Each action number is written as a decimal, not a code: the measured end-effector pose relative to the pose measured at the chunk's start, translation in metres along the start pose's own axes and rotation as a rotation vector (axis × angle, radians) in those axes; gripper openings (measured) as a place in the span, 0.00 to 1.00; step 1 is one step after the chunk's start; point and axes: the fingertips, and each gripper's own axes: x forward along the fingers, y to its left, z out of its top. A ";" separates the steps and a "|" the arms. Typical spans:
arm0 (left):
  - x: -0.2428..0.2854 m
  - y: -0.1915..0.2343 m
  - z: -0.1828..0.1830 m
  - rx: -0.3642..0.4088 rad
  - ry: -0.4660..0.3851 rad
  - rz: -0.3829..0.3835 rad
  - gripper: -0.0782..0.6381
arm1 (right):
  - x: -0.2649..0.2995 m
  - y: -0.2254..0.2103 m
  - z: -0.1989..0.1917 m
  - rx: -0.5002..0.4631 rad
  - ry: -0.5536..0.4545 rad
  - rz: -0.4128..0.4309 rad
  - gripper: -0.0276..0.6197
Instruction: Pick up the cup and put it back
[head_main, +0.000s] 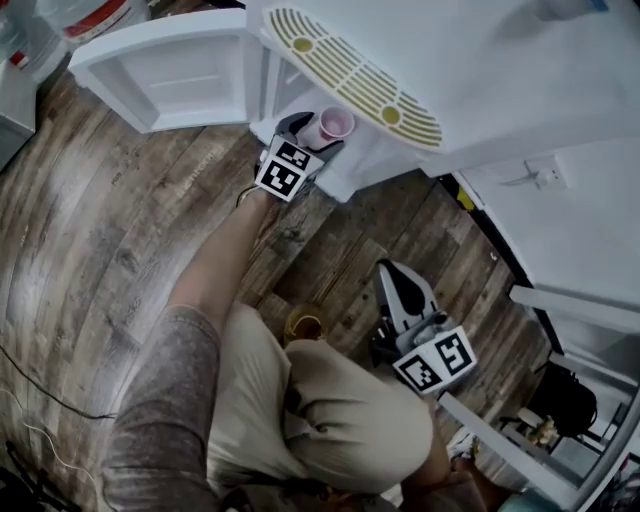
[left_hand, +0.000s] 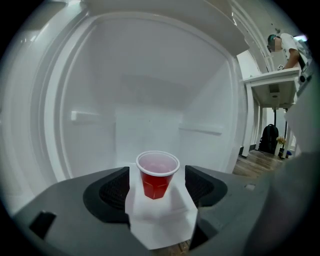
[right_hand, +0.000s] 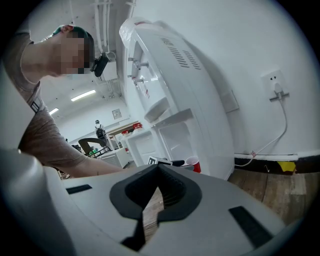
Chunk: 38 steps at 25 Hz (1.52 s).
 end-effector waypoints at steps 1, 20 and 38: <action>-0.007 0.000 0.003 0.008 -0.002 -0.002 0.57 | 0.001 0.000 0.001 -0.002 0.000 -0.002 0.05; -0.165 -0.038 0.080 0.018 -0.076 -0.088 0.57 | 0.010 0.005 0.011 -0.035 -0.024 -0.065 0.05; -0.327 -0.039 0.093 0.014 -0.135 0.056 0.56 | 0.018 0.015 0.016 -0.074 -0.029 -0.093 0.05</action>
